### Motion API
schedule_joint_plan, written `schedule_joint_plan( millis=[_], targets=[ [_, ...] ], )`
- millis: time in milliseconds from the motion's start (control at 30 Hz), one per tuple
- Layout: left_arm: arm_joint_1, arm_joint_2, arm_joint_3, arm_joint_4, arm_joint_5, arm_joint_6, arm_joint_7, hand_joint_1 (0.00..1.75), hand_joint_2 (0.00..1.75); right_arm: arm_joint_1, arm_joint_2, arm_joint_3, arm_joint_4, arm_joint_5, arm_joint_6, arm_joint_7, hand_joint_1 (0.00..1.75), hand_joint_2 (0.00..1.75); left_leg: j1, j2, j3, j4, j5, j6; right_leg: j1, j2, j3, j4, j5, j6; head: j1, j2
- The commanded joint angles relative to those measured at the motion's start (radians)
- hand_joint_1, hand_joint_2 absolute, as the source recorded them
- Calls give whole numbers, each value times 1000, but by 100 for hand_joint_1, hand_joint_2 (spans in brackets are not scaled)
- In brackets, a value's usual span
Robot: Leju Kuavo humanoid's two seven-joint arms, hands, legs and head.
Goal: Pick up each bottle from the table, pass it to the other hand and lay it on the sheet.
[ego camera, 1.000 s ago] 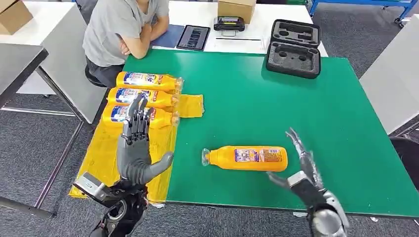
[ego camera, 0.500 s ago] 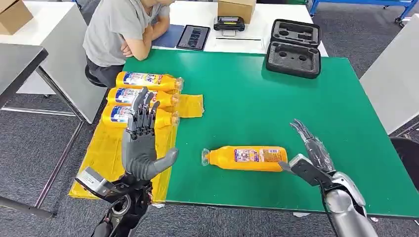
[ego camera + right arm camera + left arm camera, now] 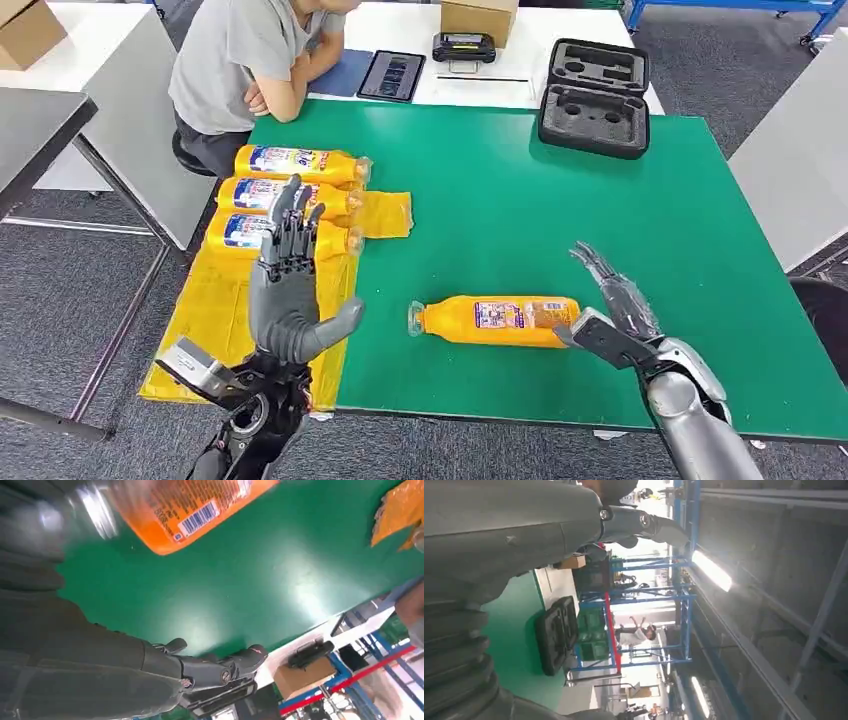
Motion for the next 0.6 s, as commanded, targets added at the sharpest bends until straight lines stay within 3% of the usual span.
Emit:
schedule_joint_plan(
  millis=[33,533,600],
  targets=[
    [-37,5,-29,68,-1,-5,3,0,175,-39,1,59,84,-3,8,-4,0,175,2,1,5,-1,-2,-2,2,1,5,-2,-1,-3,0,0],
    [-46,-1,-37,74,-2,-11,3,0,175,-41,0,94,79,-24,61,-11,0,175,3,1,6,0,-3,-3,3,1,7,-2,-2,-4,0,0],
    [-48,0,-40,74,-2,-11,3,0,175,-52,8,102,96,-23,63,-11,0,175,1,1,1,0,0,-1,1,1,1,-1,0,-1,0,0]
  ],
)
